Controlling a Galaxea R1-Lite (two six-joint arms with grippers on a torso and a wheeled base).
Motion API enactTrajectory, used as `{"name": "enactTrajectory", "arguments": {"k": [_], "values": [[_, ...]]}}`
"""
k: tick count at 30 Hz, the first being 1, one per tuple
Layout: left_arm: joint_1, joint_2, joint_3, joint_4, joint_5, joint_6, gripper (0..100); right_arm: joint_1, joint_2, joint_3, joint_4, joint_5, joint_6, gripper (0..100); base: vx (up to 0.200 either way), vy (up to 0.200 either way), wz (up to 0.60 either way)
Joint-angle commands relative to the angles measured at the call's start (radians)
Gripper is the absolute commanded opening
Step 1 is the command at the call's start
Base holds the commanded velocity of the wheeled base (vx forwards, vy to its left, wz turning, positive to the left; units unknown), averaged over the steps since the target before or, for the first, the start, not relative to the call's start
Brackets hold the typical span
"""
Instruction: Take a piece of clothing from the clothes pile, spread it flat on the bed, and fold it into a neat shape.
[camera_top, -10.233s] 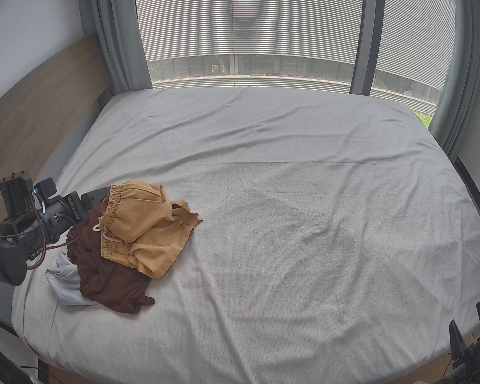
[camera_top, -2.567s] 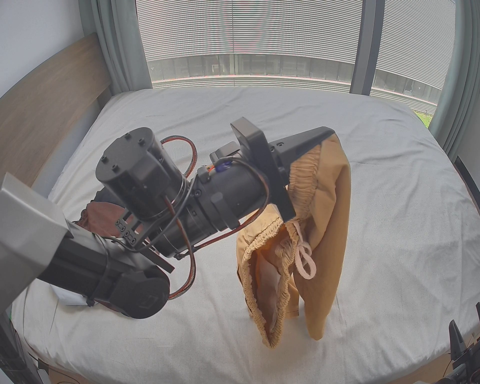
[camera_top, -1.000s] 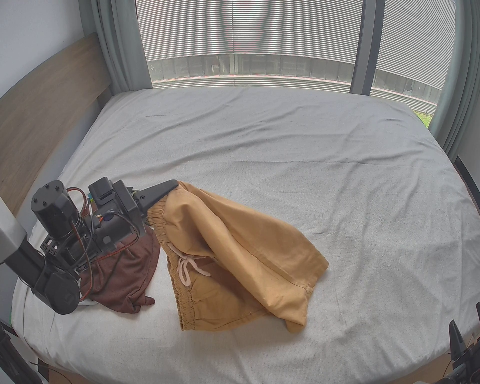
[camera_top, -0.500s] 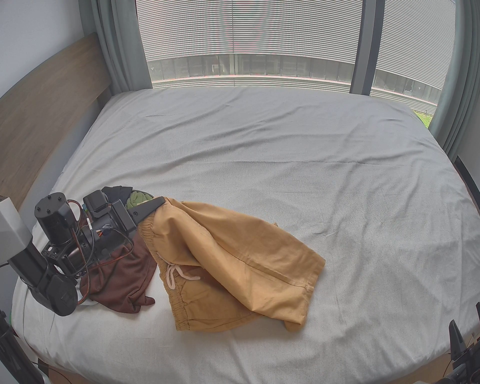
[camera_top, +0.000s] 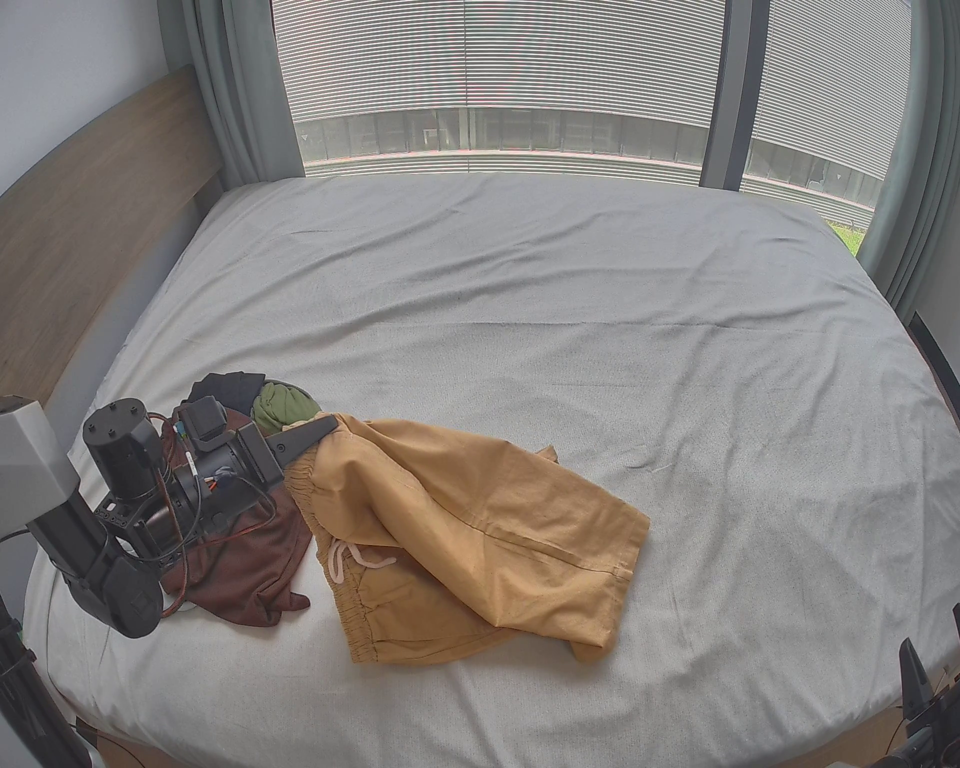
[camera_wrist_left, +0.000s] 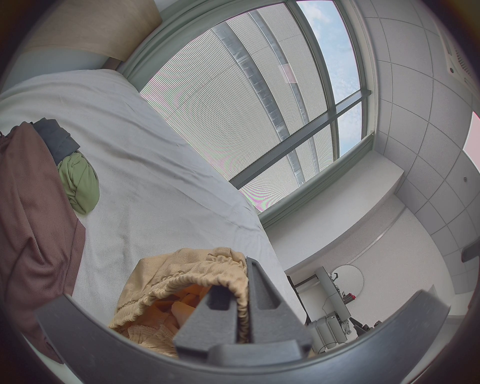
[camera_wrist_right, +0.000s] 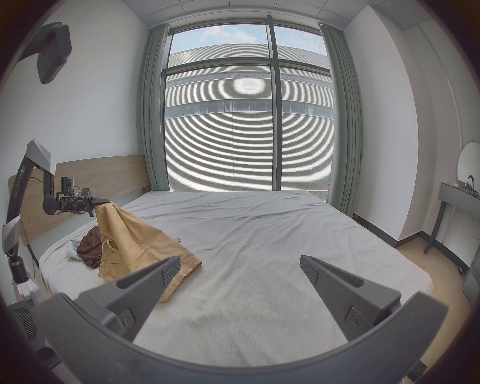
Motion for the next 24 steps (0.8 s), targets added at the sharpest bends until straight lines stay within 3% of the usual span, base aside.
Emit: {"name": "enactTrajectory", "arguments": {"k": [1, 4, 8, 10, 13, 16, 24], "values": [[-0.001, 0.001, 0.002, -0.001, 0.000, 0.001, 0, -0.001, -0.016, -0.002, -0.039, 0.005, 0.002, 100, 0.000, 0.000, 0.00], [-0.003, 0.003, 0.006, -0.005, 0.000, 0.003, 0, -0.024, 0.064, -0.176, -0.163, 0.008, 0.007, 100, 0.000, 0.000, 0.00], [-0.012, 0.009, 0.003, -0.007, 0.003, 0.003, 0, -0.012, 0.291, -0.326, -0.215, 0.057, 0.013, 100, 0.000, 0.000, 0.00], [-0.015, 0.006, 0.003, -0.008, 0.008, 0.004, 0, 0.026, 0.396, -0.360, -0.220, 0.084, 0.033, 100, 0.000, 0.000, 0.00], [-0.015, 0.003, 0.003, -0.024, 0.008, 0.003, 0, 0.186, 0.608, -0.446, -0.213, 0.114, 0.174, 100, 0.000, 0.000, 0.00], [-0.015, 0.003, 0.002, -0.027, 0.008, 0.003, 0, 0.326, 0.772, -0.535, -0.224, 0.115, 0.254, 100, 0.000, 0.000, 0.00], [-0.030, 0.003, 0.005, -0.027, 0.004, 0.003, 0, 0.373, 1.002, -0.722, -0.230, 0.129, 0.258, 100, 0.000, 0.000, 0.00]]}}
